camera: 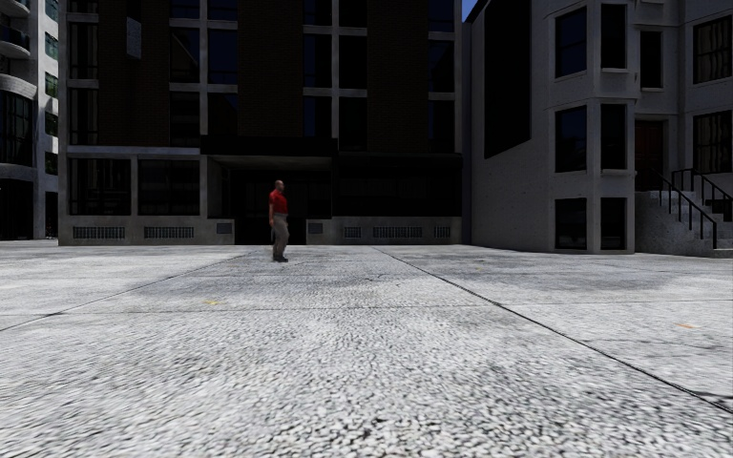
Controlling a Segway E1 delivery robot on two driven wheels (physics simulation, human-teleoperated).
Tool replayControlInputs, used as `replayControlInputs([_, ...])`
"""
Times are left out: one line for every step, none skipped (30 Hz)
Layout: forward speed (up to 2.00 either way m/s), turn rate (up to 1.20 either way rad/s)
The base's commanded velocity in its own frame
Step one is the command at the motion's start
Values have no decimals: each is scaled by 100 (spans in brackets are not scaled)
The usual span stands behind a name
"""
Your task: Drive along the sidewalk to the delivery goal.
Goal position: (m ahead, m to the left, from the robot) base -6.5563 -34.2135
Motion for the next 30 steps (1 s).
replayControlInputs([0,0])
replayControlInputs([0,0])
replayControlInputs([0,0])
replayControlInputs([0,0])
replayControlInputs([0,0])
replayControlInputs([0,0])
replayControlInputs([0,0])
replayControlInputs([0,0])
replayControlInputs([0,0])
replayControlInputs([0,0])
replayControlInputs([0,0])
replayControlInputs([0,0])
replayControlInputs([0,0])
replayControlInputs([0,0])
replayControlInputs([0,0])
replayControlInputs([0,0])
replayControlInputs([0,0])
replayControlInputs([0,0])
replayControlInputs([0,0])
replayControlInputs([0,0])
replayControlInputs([0,0])
replayControlInputs([0,0])
replayControlInputs([0,0])
replayControlInputs([0,0])
replayControlInputs([0,0])
replayControlInputs([0,0])
replayControlInputs([0,0])
replayControlInputs([0,0])
replayControlInputs([0,0])
replayControlInputs([0,0])
